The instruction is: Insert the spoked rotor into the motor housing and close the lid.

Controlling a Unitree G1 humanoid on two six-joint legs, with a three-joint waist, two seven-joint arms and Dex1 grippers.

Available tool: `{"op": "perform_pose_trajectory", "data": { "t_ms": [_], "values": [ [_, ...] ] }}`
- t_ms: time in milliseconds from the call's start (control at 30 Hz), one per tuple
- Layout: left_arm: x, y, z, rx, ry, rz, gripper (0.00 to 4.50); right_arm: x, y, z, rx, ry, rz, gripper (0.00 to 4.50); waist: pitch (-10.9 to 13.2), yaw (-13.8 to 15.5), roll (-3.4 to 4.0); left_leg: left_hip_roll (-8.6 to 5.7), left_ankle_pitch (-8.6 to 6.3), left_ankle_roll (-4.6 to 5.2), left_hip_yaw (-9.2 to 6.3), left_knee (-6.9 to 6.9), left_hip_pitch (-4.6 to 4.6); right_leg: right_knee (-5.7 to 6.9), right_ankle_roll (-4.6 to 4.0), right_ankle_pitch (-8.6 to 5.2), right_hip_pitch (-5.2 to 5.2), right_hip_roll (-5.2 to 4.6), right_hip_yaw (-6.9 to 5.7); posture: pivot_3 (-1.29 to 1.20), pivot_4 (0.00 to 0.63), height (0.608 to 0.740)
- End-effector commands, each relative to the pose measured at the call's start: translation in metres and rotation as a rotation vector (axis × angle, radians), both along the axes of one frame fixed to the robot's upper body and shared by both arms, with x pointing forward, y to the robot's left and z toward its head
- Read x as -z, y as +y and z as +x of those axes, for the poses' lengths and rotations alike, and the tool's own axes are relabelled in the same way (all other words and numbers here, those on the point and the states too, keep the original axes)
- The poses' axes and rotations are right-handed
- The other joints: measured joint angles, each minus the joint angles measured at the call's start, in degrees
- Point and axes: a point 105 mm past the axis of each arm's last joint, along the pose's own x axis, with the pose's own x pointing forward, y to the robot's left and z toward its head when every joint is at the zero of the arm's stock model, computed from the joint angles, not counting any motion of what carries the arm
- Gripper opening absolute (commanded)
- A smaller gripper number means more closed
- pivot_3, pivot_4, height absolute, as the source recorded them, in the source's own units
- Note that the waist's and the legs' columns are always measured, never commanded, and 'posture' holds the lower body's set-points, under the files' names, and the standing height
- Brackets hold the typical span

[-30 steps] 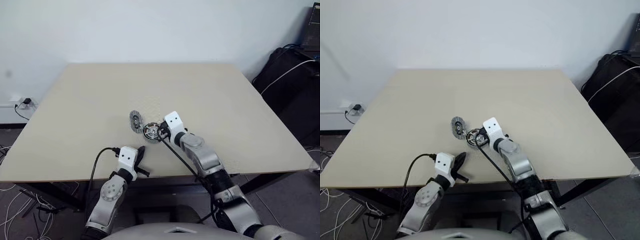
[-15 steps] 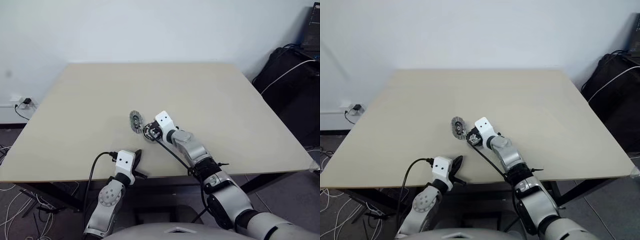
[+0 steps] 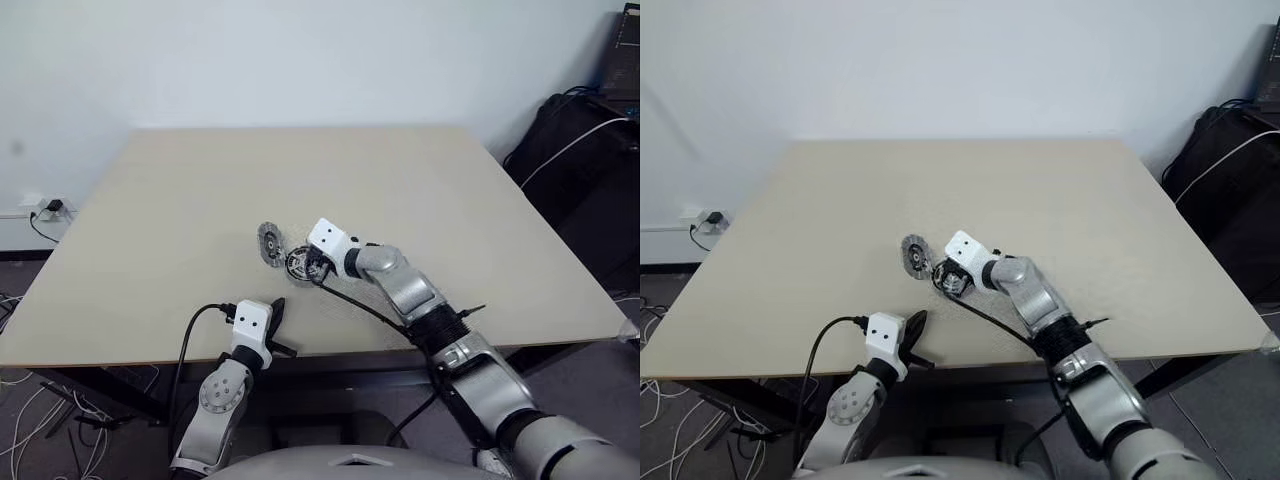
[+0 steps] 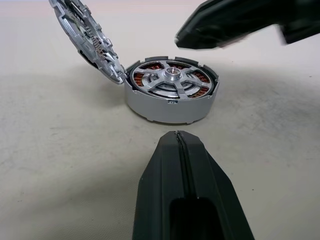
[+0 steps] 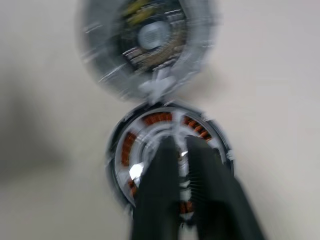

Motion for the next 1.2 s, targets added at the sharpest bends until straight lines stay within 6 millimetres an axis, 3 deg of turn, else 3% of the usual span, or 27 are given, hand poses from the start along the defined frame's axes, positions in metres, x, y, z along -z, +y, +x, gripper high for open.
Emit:
{"op": "perform_pose_trajectory", "data": {
  "t_ms": [33,67,500,967,1067,1200],
  "values": [
    [-0.016,-0.005,0.006,0.003,-0.071,-0.018,0.0,-0.011,0.003,-0.01,-0.193,-0.068,-0.15,1.62,0.0,0.06,0.0,0.0,0.0,0.0,0.0,0.0,0.0,0.0,-0.01,-0.01,0.0,0.0,0.0,0.0,0.0,0.74],
    [-0.016,-0.005,0.006,0.001,-0.071,-0.02,0.0,-0.011,0.002,-0.011,-0.216,-0.071,-0.181,1.92,0.0,0.07,0.0,-0.01,0.0,0.0,0.0,0.0,0.0,0.0,-0.03,-0.02,0.0,0.0,0.0,0.0,0.0,0.74],
    [-0.014,-0.006,0.004,-0.016,-0.062,-0.037,0.0,-0.002,0.01,-0.01,-0.355,-0.045,-0.324,1.92,0.0,0.26,0.0,-0.02,0.01,-0.02,0.03,0.01,0.01,-0.01,-0.04,-0.02,0.01,0.01,0.0,0.0,0.0,0.74],
    [-0.014,-0.009,0.001,-0.02,-0.059,-0.064,0.0,0.017,0.004,0.001,-0.336,-0.013,-0.397,1.92,-0.01,0.25,0.01,-0.02,0.02,-0.03,0.04,0.0,0.02,0.01,-0.03,-0.01,0.01,0.01,0.0,0.0,0.0,0.74],
    [-0.014,-0.01,0.001,-0.019,-0.058,-0.065,0.0,0.019,0.004,0.003,-0.33,-0.017,-0.4,1.31,-0.01,0.22,0.02,-0.01,0.03,-0.04,0.05,0.01,0.06,0.01,-0.04,-0.01,0.04,0.01,0.0,0.0,0.0,0.74],
    [-0.013,-0.01,0.001,-0.018,-0.055,-0.068,0.0,0.019,0.003,0.004,-0.326,-0.02,-0.4,0.1,-0.02,0.2,0.04,0.0,0.03,-0.05,0.03,0.01,0.1,0.02,-0.04,-0.01,0.09,0.02,0.0,0.0,0.0,0.74]
  ]
}}
